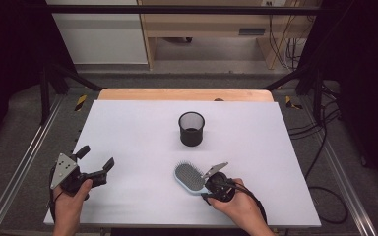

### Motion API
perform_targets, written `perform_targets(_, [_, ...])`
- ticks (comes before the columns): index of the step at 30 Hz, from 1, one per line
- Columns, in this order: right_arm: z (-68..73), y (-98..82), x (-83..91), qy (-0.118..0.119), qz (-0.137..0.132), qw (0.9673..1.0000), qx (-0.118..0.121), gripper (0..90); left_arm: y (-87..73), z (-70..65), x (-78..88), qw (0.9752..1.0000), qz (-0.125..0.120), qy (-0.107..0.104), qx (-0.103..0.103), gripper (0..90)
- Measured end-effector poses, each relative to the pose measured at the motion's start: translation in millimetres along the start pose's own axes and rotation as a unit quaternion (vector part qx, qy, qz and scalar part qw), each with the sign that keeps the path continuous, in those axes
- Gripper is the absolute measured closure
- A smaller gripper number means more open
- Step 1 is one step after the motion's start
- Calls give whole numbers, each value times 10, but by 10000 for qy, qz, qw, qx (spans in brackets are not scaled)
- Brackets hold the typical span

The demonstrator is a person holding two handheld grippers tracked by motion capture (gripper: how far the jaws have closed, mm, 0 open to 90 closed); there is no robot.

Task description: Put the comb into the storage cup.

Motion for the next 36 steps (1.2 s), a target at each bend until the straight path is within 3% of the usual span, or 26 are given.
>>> perform_targets(13, [41, -7, -7, -237, -21, 9997, 67, 695, -3, -3, -3, 10000, 23, 0, -10, 26])
perform_targets(18, [7, 5, 39, -286, -282, 9991, 117, 697, -7, 7, -5, 10000, 20, 18, 9, 26])
perform_targets(22, [-51, 101, 169, -269, -720, 9969, 161, 697, -5, 5, -3, 10000, 18, 25, 13, 25])
perform_targets(23, [-51, 101, 169, -269, -720, 9969, 161, 697, -5, 5, -3, 10000, 18, 25, 13, 26])
perform_targets(24, [-79, 154, 241, -231, -961, 9951, 96, 697, -1, 0, -3, 10000, 15, -7, 27, 25])
perform_targets(26, [-103, 194, 296, -169, -1191, 9927, 30, 697, 6, -4, -4, 10000, 17, -38, 30, 25])
perform_targets(28, [-124, 235, 370, -290, -1428, 9893, 41, 697, 34, -43, -10, 9999, -4, -141, 42, 23])
perform_targets(29, [-124, 235, 370, -290, -1428, 9893, 41, 697, 34, -43, -10, 9999, -4, -141, 42, 23])
perform_targets(31, [-156, 278, 414, -328, -1702, 9849, -51, 697, 65, -100, -16, 9996, 25, -280, 83, 23])
perform_targets(36, [-219, 351, 394, -357, -2055, 9778, -183, 697, 139, -202, -22, 9984, -47, -512, 251, 21])
Point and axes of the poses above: each handheld gripper's, and its own axes: x roughly backward along the jaws, y roughly out of its top, z roughly to its left, the point moved 3 cm from there along -x, roughly forward along the jaws, and after that the axes turned 13 degrees about -x, right-handed, at the moved point
